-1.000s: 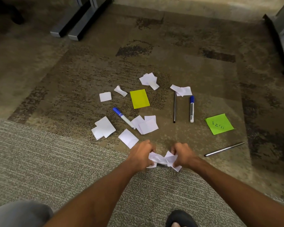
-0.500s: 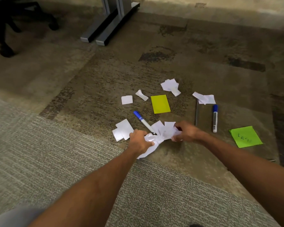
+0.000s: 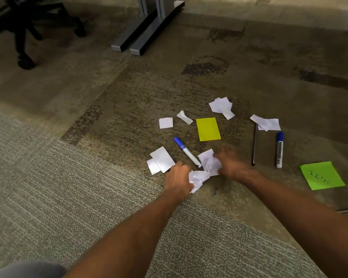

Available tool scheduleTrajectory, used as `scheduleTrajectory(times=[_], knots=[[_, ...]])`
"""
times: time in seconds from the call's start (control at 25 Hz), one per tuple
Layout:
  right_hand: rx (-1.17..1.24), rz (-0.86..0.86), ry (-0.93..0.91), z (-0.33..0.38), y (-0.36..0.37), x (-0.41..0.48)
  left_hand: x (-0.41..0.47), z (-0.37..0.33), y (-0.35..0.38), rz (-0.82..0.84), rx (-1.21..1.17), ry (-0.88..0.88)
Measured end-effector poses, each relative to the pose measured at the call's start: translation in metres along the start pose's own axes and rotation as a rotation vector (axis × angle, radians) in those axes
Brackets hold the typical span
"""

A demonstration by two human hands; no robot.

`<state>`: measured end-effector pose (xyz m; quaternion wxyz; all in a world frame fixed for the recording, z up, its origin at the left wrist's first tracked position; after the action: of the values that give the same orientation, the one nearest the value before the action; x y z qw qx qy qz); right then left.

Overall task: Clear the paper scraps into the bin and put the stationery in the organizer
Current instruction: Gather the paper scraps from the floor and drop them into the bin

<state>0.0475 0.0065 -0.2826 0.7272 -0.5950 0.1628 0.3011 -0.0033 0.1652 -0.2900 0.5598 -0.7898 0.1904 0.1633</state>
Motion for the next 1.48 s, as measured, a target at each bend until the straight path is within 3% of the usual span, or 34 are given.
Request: scheduleTrajectory(times=[0.2,0.36,0.48,0.76,0.92,1.08,1.28,1.36,1.48], knots=[[0.199,-0.061,-0.075,-0.011,-0.007,-0.011,0.0,0.004,-0.002,0.064,-0.277,-0.019],[0.234,0.026,-0.091,-0.012,-0.019,-0.01,-0.002,0.017,-0.022,0.171,-0.596,0.04],[0.213,0.078,-0.135,-0.012,-0.025,-0.007,0.004,0.043,-0.05,0.106,-0.655,-0.043],[0.107,0.074,-0.153,-0.007,-0.025,0.001,0.021,0.093,-0.054,-0.135,-0.595,-0.331],[0.069,0.045,-0.121,-0.008,-0.024,0.002,0.023,0.08,-0.047,-0.12,-0.427,-0.342],[0.085,-0.003,-0.089,-0.013,-0.024,-0.001,0.017,0.072,-0.049,-0.168,-0.42,-0.37],[0.048,-0.079,-0.09,-0.013,-0.03,-0.015,0.006,0.058,-0.061,-0.193,-0.484,-0.215],[-0.043,-0.181,-0.109,-0.013,-0.037,-0.027,0.006,0.048,-0.067,-0.183,-0.487,-0.136],[-0.247,-0.364,-0.08,-0.017,-0.052,-0.048,0.015,0.017,-0.087,-0.148,-0.225,0.056]])
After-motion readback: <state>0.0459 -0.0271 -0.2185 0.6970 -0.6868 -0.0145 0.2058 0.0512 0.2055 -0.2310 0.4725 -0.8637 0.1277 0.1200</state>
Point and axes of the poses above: each hand's wrist, its own x-axis towards the middle knuckle, its own y-axis out of the palm, z = x × y, the point moved 4 cm from there along x, towards the middle knuckle, and after that the axes turned 11 degrees about z, right-handed, at the moved point
